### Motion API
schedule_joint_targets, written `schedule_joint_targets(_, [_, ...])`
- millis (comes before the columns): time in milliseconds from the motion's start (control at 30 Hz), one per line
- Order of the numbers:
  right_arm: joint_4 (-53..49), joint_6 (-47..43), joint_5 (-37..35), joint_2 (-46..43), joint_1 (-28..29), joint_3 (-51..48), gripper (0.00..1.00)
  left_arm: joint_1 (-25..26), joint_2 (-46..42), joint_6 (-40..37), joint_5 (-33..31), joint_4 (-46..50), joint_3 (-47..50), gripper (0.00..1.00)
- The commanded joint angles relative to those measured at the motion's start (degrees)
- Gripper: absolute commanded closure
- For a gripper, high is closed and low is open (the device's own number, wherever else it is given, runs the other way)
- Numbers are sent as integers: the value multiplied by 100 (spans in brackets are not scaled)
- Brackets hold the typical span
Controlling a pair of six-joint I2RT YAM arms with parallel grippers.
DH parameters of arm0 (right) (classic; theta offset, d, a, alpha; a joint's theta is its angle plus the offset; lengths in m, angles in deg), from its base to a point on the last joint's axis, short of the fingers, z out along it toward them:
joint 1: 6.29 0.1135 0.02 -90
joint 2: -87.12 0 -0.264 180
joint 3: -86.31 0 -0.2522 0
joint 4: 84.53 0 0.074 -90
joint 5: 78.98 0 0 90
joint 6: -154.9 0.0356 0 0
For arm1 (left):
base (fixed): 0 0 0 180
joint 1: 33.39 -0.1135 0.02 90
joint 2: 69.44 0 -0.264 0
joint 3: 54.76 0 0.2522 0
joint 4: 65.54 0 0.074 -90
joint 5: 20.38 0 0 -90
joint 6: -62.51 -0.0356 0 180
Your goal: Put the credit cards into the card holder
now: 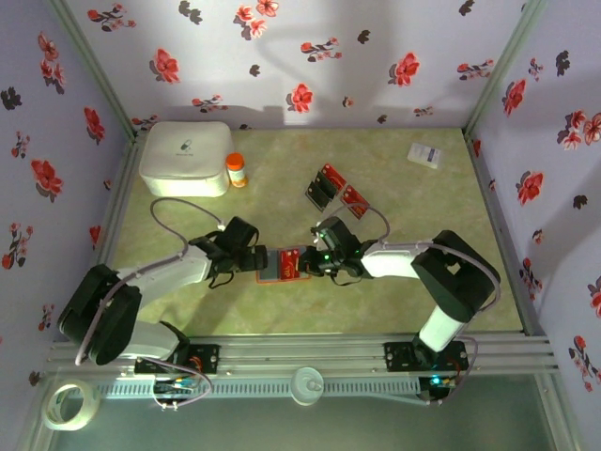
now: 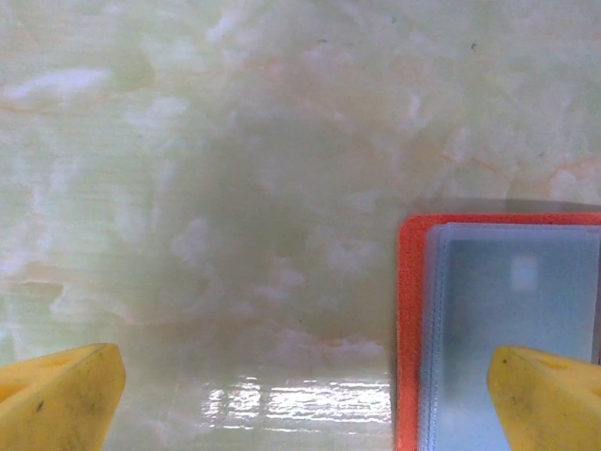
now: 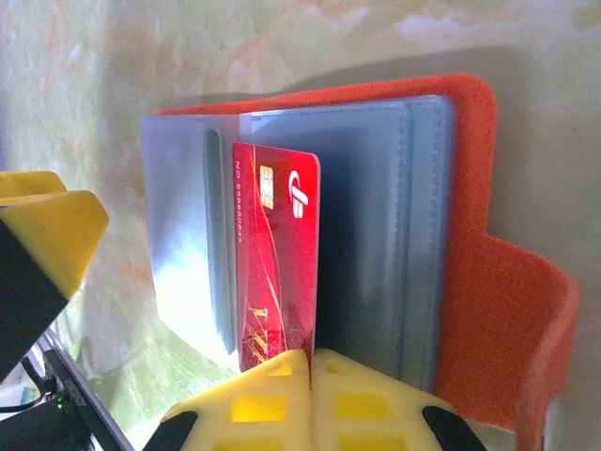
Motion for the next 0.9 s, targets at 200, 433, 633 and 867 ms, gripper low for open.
schedule_joint_targets(200, [-363,-58,-24,-428,-33,123,100,60,364,-250,173,-331,28,0])
schedule_joint_targets(433, [-94,136,-466,-861,-32,-109,100,60,416,-182,66,-300,149,0])
schedule_joint_targets(633, [479,293,-865,-1000,-15,-443,100,59,456,-158,-13,-270,213,0])
schedule_joint_targets(867, [1365,382,-1221,-997,78,-827,100,61,487,-132,-74,-252,237,0])
